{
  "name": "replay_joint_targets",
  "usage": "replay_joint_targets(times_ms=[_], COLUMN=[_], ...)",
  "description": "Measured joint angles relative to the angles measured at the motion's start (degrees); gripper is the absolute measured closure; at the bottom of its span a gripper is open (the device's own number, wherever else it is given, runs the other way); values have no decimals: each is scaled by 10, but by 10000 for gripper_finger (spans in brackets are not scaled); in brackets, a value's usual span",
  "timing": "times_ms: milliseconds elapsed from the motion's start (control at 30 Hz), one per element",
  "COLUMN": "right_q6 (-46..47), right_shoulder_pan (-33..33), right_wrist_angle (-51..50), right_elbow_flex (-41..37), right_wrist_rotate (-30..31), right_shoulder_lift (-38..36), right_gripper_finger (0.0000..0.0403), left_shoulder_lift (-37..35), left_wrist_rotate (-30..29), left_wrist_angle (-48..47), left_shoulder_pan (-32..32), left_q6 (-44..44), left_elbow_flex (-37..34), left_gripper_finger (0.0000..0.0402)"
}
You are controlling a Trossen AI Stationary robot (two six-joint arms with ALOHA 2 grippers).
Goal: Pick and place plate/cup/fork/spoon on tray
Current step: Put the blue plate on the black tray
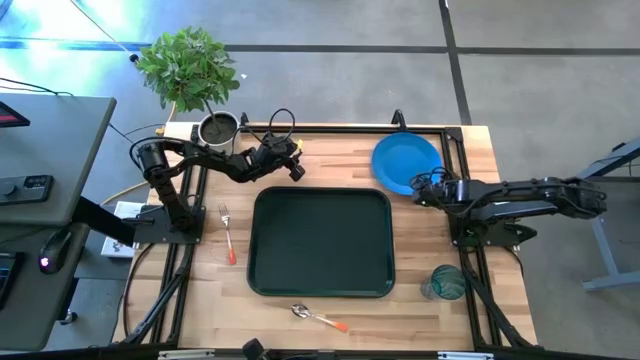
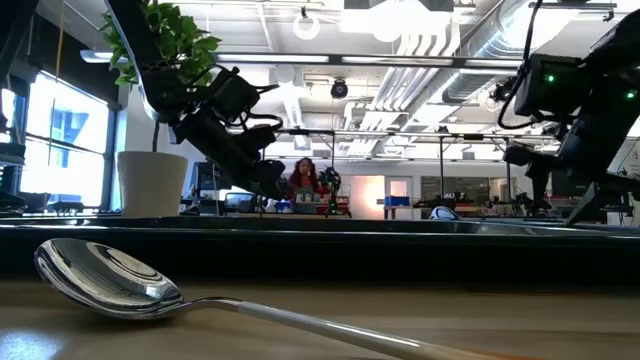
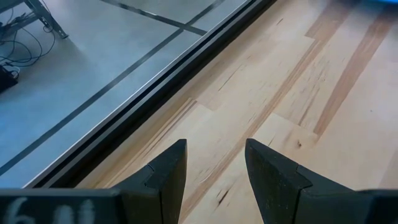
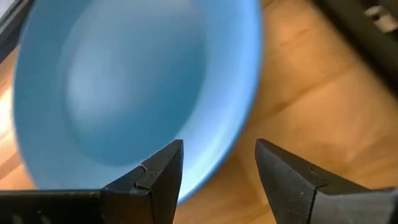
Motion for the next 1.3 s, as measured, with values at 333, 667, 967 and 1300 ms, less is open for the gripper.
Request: replay_joint_targets(times_ms=[333, 667, 967, 1300], right_q6=[81, 66, 4, -41], right_shoulder_pan=[0, -27, -37, -18], right_wrist_angle=[56, 129, 167, 202], right_elbow_flex=[0, 2, 0, -1], right_wrist_rotate=[54, 61, 89, 115], right_shoulder_lift=[81, 185, 209, 190], right_gripper_finger=[210, 215, 323, 384], left_shoulder_lift=[0, 0, 0, 0], left_wrist_rotate=[9, 9, 13, 13], left_wrist_angle=[0, 10, 22, 30], left_shoulder_pan=[0, 0, 0, -8], left_q6=[1, 10, 16, 21], left_elbow_flex=[0, 0, 0, 0], left_gripper_finger=[248, 248, 248, 248])
